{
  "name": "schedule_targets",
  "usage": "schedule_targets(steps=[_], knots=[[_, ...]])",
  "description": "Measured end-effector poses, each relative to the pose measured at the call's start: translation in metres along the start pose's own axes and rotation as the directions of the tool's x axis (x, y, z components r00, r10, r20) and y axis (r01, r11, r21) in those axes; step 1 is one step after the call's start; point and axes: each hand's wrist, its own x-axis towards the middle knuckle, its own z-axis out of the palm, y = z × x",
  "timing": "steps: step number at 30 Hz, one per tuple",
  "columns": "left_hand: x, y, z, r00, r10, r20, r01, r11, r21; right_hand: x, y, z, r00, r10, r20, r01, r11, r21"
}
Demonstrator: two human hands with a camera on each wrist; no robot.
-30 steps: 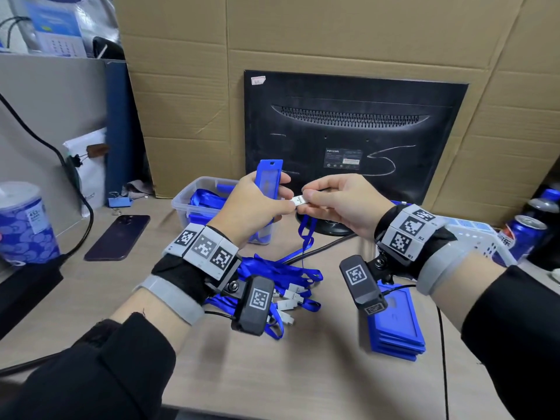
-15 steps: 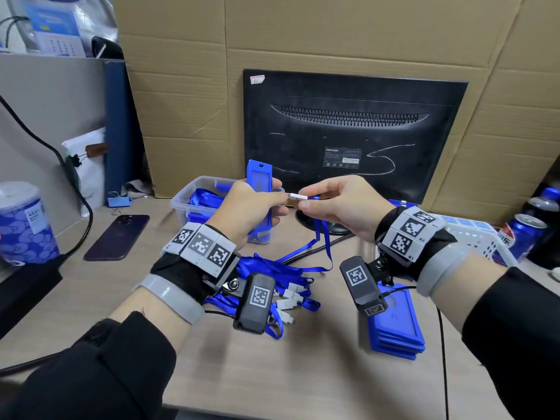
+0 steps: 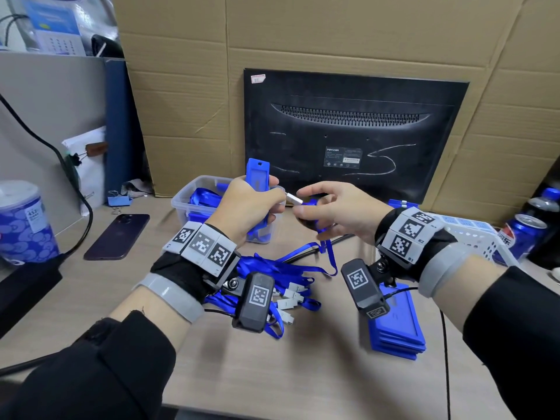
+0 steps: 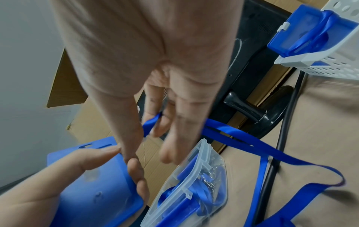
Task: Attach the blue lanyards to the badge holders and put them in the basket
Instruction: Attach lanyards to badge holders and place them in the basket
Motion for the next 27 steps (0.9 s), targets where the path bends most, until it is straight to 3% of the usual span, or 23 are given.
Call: schedule_targets(steps=[3,8,13,19,27], knots=[[0.0,0.001,0.0,1.0,-0.004,-0.015,0.004,1.0,0.016,0.002,-0.002,-0.001,0.989,-0.094,-0.112,0.079,0.988,-0.13],[-0.002,0.002,0.002,1.0,0.003,0.027,-0.005,0.998,0.064,-0.002,-0.003,0.004,0.983,-0.147,0.113,0.155,0.986,-0.062],[-0.006,0.004,0.001,0.997,0.025,0.078,-0.035,0.991,0.127,-0.003,0.0,0.002,0.979,-0.125,0.164,0.122,0.992,0.03],[-0.008,0.006,0.0,0.987,0.005,0.159,-0.024,0.992,0.121,-0.004,-0.001,-0.004,0.98,-0.178,0.092,0.179,0.984,-0.011],[-0.015,0.013,0.0,0.948,-0.11,0.3,0.113,0.994,0.006,-0.004,-0.002,-0.006,0.975,-0.223,-0.011,0.223,0.973,0.066]])
